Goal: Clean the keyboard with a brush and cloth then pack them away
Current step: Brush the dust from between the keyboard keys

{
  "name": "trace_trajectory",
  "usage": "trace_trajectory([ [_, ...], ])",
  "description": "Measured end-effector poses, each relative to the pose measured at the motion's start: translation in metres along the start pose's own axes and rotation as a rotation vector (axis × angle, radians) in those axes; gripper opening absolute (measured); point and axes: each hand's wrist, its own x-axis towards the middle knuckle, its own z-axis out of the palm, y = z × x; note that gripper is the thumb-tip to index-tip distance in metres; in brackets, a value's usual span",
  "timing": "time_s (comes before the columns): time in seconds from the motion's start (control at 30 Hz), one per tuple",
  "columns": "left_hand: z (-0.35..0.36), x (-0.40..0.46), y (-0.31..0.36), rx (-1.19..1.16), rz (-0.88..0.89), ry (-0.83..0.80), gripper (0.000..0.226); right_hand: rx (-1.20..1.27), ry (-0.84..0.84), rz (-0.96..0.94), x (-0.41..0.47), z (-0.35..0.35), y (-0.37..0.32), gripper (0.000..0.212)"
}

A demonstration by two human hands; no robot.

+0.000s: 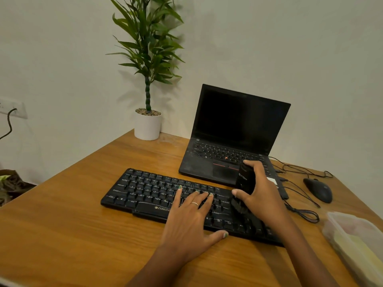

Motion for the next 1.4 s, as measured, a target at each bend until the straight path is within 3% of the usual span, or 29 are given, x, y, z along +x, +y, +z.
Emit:
trace_trajectory([
  [0.27, -0.003, 0.0, 0.001, 0.016, -0.024, -0.026, 0.098, 0.024, 0.086, -0.019, 0.017, 0.016, -0.001, 0.079],
  [0.5, -0.002, 0.001, 0.002, 0.036, -0.018, -0.052, 0.097, -0.065, -0.095, -0.068, -0.011, -0.002, -0.002, 0.078],
  [0.67, -0.001, -0.001, 0.004, 0.013, -0.018, -0.044, 0.091, 0.018, -0.009, -0.086, 0.022, 0.013, 0.0, 0.078],
  [0.93, 0.001, 0.001, 0.004, -0.01, -0.012, -0.018, 0.089, 0.331, -0.037, -0.112, 0.043, 0.03, 0.003, 0.075],
  [1.1, -0.001, 0.002, 0.003, 0.01, -0.016, -0.034, 0.089, 0.147, 0.007, -0.119, 0.046, 0.024, 0.006, 0.076],
  [1.23, -0.001, 0.002, 0.003, 0.001, -0.011, -0.022, 0.089, 0.26, -0.001, -0.112, 0.044, 0.032, -0.004, 0.074],
  [1.4, 0.001, 0.002, 0.002, -0.003, -0.008, -0.01, 0.09, 0.133, 0.03, -0.133, 0.046, 0.041, -0.009, 0.075],
])
